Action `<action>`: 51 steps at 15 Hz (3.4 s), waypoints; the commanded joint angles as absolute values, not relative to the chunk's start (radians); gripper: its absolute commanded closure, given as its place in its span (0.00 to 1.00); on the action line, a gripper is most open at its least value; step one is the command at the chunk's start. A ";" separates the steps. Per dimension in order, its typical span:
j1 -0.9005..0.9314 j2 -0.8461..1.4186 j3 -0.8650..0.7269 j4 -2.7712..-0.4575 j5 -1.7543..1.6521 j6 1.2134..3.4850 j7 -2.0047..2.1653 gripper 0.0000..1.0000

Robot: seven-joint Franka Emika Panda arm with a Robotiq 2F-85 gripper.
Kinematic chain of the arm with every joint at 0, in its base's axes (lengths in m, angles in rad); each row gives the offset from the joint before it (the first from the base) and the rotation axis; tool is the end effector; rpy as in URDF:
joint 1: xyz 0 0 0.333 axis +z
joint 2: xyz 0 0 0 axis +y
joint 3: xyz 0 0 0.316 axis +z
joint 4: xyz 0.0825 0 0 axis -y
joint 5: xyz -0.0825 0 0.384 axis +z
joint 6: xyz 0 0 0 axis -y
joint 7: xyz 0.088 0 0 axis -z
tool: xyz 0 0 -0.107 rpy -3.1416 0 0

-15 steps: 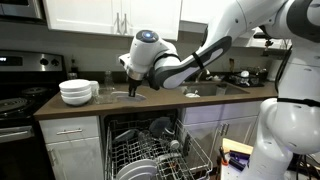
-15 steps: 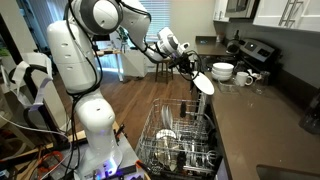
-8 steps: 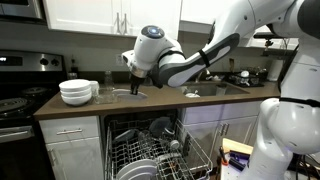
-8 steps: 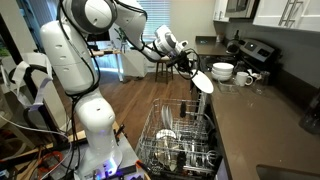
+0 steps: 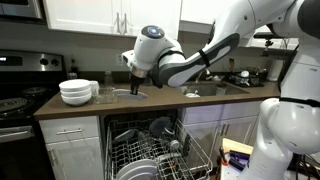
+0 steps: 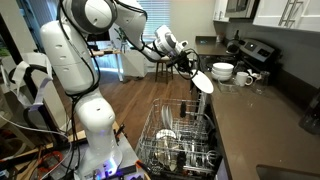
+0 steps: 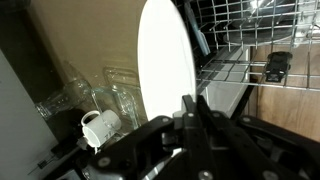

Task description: Pick up the white plate from the counter and place it inside the dishwasher

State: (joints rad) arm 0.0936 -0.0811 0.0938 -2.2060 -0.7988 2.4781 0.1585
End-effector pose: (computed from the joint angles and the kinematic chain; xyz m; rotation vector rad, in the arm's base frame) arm 0.5355 0.1048 0.4517 2.4422 0.7394 0.5650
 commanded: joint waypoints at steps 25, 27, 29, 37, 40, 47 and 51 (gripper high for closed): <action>0.140 -0.042 0.130 -2.286 -0.351 2.538 -0.126 0.97; 0.144 -0.044 0.130 -2.288 -0.242 2.523 -0.212 0.97; 0.145 -0.046 0.126 -2.290 -0.131 2.504 -0.309 0.97; 0.118 -0.001 0.077 -2.284 0.217 2.430 -0.647 0.97; 0.098 0.031 0.069 -2.278 0.285 2.372 -0.749 0.97; 0.072 0.104 0.081 -2.253 0.276 2.321 -0.891 0.97; 0.067 0.137 0.087 -2.234 0.265 2.332 -0.924 0.97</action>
